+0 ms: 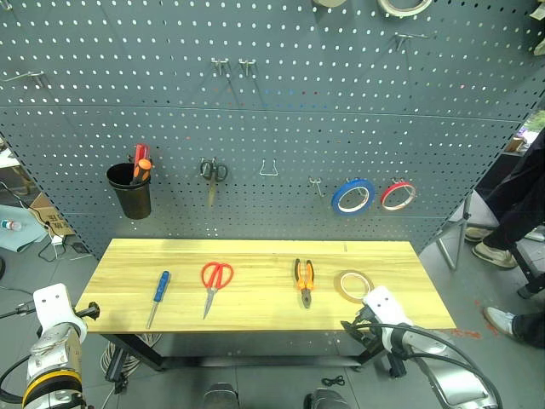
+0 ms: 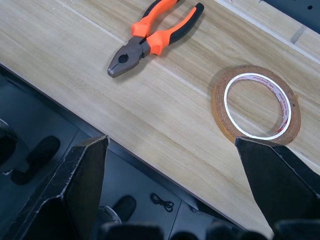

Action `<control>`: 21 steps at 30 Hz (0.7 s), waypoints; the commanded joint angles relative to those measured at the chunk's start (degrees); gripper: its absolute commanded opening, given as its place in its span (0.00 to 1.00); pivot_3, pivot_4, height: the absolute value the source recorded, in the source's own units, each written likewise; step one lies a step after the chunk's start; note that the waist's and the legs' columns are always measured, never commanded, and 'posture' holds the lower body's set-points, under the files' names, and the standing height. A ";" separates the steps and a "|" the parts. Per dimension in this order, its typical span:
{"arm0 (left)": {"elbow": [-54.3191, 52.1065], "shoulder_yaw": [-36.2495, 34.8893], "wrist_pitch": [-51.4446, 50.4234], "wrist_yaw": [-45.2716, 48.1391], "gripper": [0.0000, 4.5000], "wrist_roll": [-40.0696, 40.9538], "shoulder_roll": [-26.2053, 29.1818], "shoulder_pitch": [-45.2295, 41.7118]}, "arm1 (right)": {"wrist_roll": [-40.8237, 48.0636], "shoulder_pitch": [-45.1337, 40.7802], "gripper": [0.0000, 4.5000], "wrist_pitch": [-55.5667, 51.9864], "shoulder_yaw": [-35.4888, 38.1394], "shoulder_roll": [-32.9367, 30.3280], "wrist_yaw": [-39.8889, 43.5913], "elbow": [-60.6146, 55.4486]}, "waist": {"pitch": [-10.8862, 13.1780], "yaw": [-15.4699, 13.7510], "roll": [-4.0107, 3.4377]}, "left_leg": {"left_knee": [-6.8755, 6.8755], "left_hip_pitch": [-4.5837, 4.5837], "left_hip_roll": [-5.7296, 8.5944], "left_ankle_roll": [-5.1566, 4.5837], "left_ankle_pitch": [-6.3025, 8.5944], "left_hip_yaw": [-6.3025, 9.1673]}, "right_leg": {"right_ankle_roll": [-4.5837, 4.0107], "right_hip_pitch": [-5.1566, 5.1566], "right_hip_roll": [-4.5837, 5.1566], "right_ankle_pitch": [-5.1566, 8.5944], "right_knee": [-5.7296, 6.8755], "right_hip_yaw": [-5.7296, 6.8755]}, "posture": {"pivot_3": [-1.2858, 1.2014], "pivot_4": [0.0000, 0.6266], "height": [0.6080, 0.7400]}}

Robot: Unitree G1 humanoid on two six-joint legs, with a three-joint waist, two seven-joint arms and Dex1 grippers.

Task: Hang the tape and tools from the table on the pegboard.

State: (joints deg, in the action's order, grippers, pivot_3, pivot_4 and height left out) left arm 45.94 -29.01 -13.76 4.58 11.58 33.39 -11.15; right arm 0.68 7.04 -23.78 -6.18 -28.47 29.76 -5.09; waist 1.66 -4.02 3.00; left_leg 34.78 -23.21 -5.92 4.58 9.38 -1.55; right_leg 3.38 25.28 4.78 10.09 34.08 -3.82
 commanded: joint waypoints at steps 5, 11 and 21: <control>-8.05 -1.29 -0.01 2.24 0.98 1.98 1.68 1.30 | 0.81 -0.98 1.00 -0.88 2.48 -0.72 -0.24 -3.46 | 0.02 0.03 0.00 | 0.00 -0.01 0.00 0.00 0.00 0.00 | 0.00 0.02 0.00 0.00 0.00 0.00 | 0.58 0.04 1.00; -28.42 0.95 -3.91 11.42 0.98 5.48 2.08 8.20 | 1.08 -4.39 1.00 -2.95 3.82 -3.35 1.37 -5.85 | 1.05 0.19 -0.07 | 0.02 -0.02 -0.05 0.00 0.00 0.00 | -0.04 0.08 0.02 0.02 0.00 0.00 | 0.59 0.14 1.00; -63.02 15.99 -12.04 33.67 0.98 13.08 7.81 11.30 | 0.58 -17.98 1.00 -3.72 1.43 -12.71 11.92 1.49 | 7.42 0.02 -0.14 | 0.41 -0.31 0.01 -0.03 -0.02 0.00 | -0.08 0.24 0.10 0.04 0.01 -0.11 | 0.58 0.38 1.00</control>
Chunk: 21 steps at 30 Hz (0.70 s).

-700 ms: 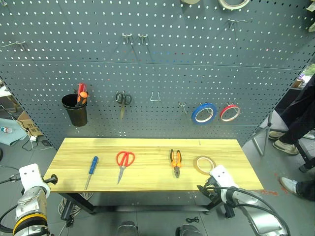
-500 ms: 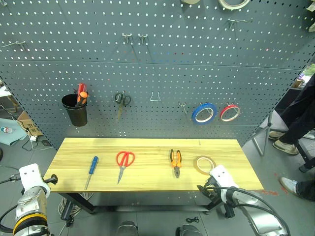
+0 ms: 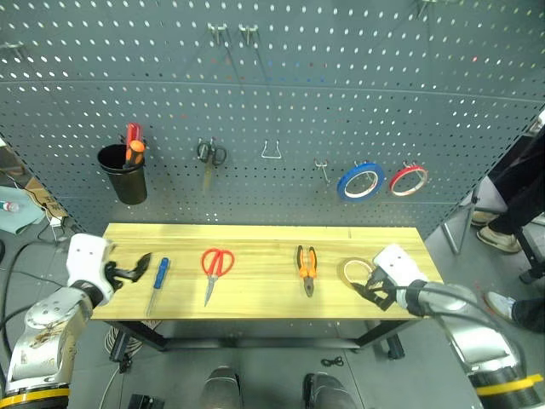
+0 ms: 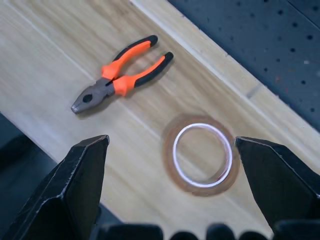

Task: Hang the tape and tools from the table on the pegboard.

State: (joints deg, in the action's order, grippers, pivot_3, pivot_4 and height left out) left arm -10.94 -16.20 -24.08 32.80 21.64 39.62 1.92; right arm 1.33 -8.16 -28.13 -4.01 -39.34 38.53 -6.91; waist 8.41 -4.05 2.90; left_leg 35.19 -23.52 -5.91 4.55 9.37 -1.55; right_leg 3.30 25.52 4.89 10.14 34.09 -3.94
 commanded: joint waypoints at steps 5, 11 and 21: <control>-12.79 11.12 -3.89 14.87 0.98 7.42 2.81 -7.66 | -0.66 -10.71 1.00 1.82 -3.14 -2.96 7.77 13.27 | 4.39 0.31 -0.10 | 0.04 -0.30 0.02 -0.42 -0.25 0.01 | 0.00 0.14 -0.05 0.00 0.09 -0.07 | 0.57 0.49 1.00; -11.51 18.18 -2.09 21.22 0.98 8.28 0.12 -14.87 | -2.71 -19.91 1.00 5.61 -7.29 -0.94 11.27 26.09 | 7.29 0.66 -0.26 | 0.08 -1.01 0.01 -1.19 -0.24 0.17 | 0.18 0.70 -0.48 0.06 0.18 -0.57 | 0.56 0.59 1.00; -7.18 22.23 5.01 27.89 0.98 6.80 -4.04 -17.91 | -7.59 -29.70 1.00 12.12 -11.32 4.80 11.53 49.18 | 11.32 1.56 -0.40 | 0.28 -1.67 0.23 -1.28 -0.16 0.63 | 0.27 0.85 -0.51 -0.10 0.16 -0.55 | 0.56 0.69 1.00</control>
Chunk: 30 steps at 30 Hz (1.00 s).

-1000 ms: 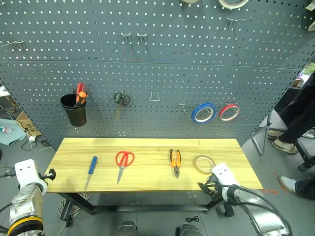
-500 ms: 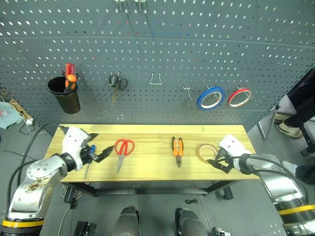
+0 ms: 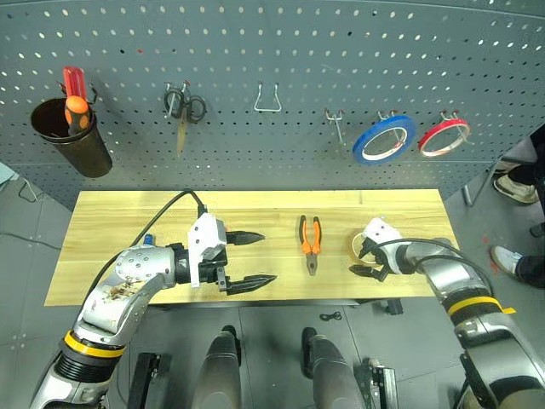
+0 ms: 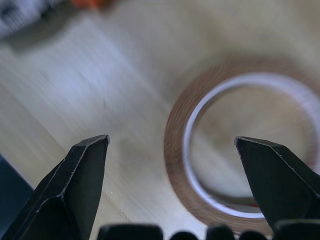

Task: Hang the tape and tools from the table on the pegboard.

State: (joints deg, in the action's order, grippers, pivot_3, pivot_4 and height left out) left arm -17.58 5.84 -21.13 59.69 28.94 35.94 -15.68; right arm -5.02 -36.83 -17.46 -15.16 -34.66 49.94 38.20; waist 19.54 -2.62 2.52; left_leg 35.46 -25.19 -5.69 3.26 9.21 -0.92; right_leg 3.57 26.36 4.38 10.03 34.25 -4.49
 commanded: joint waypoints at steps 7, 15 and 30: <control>-1.73 -0.93 1.83 0.77 1.00 0.78 -0.81 0.89 | -1.63 -3.11 0.82 2.01 0.61 0.90 1.30 8.98 | 1.03 0.61 -0.03 | 0.55 -0.03 0.11 -0.02 0.05 0.30 | 0.44 -0.04 -0.01 0.45 0.72 0.01 | 0.56 0.70 1.00; -2.31 -0.93 1.67 0.01 1.00 1.42 -1.99 0.84 | -2.04 -3.24 0.21 2.51 0.64 1.10 2.33 9.60 | 1.10 0.65 -0.04 | 0.54 -0.03 0.16 0.04 0.00 0.62 | 0.06 -0.11 -0.13 0.75 0.83 0.01 | 0.56 0.69 1.00; -1.58 -5.02 -16.10 -7.50 1.00 14.88 -7.24 -11.91 | -1.97 24.26 0.05 1.40 16.36 -10.12 -7.22 -52.45 | 1.67 2.69 -0.69 | 0.59 -0.43 1.02 0.06 -0.01 1.05 | 0.94 -0.05 0.00 1.27 1.18 -0.76 | 0.52 0.62 1.00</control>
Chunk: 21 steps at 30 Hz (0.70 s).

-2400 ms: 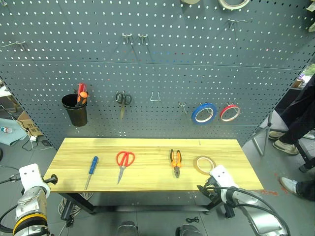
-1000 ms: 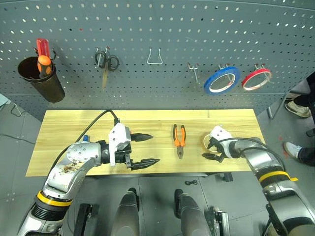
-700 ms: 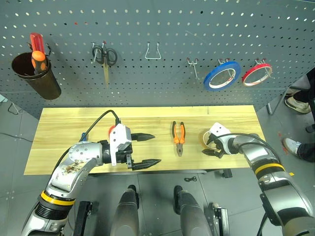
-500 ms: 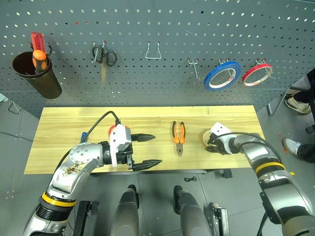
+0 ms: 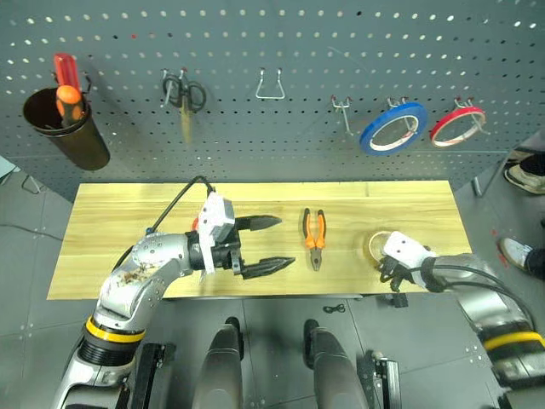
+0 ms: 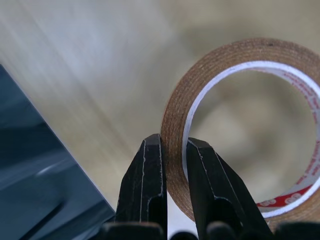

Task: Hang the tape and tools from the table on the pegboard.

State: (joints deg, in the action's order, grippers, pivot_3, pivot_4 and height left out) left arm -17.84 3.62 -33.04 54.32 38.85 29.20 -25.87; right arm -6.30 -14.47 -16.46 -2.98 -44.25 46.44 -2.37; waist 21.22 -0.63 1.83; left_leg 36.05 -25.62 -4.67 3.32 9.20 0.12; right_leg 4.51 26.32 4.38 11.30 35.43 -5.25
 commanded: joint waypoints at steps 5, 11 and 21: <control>2.16 -10.14 -13.21 -7.36 1.00 14.46 -0.24 -8.32 | -8.47 -3.08 0.05 5.11 1.52 2.49 -12.22 -22.14 | 0.02 2.75 0.04 | 0.01 0.11 0.03 0.09 -0.05 0.08 | 0.02 0.01 -0.04 0.02 0.23 -0.03 | 0.51 0.58 1.00; 8.05 -19.14 -21.76 -11.19 1.00 25.06 2.75 -12.78 | -11.99 -13.60 0.05 11.25 -3.65 6.25 -15.21 -16.89 | 0.00 3.33 0.06 | 0.03 0.12 0.09 0.12 -0.09 0.11 | 0.03 0.02 -0.02 0.03 0.32 -0.06 | 0.53 0.56 1.00; 4.94 -24.14 -23.24 -17.64 1.00 29.02 4.11 -9.20 | -10.83 -23.36 0.05 18.09 -6.45 9.64 -14.54 -2.30 | -0.03 1.64 0.12 | -0.02 0.01 0.13 0.13 -0.08 0.13 | -0.12 0.02 0.03 -0.04 0.26 -0.02 | 0.55 0.53 1.00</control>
State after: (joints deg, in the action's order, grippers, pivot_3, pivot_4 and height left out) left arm -10.03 -19.34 -56.22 36.96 65.79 32.65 -35.61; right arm -18.00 -37.21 0.66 -9.98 -34.73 31.86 -5.60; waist 21.19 1.01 1.94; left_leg 36.03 -25.61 -4.54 3.45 9.11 0.26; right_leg 4.39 26.34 4.42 11.26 35.70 -5.27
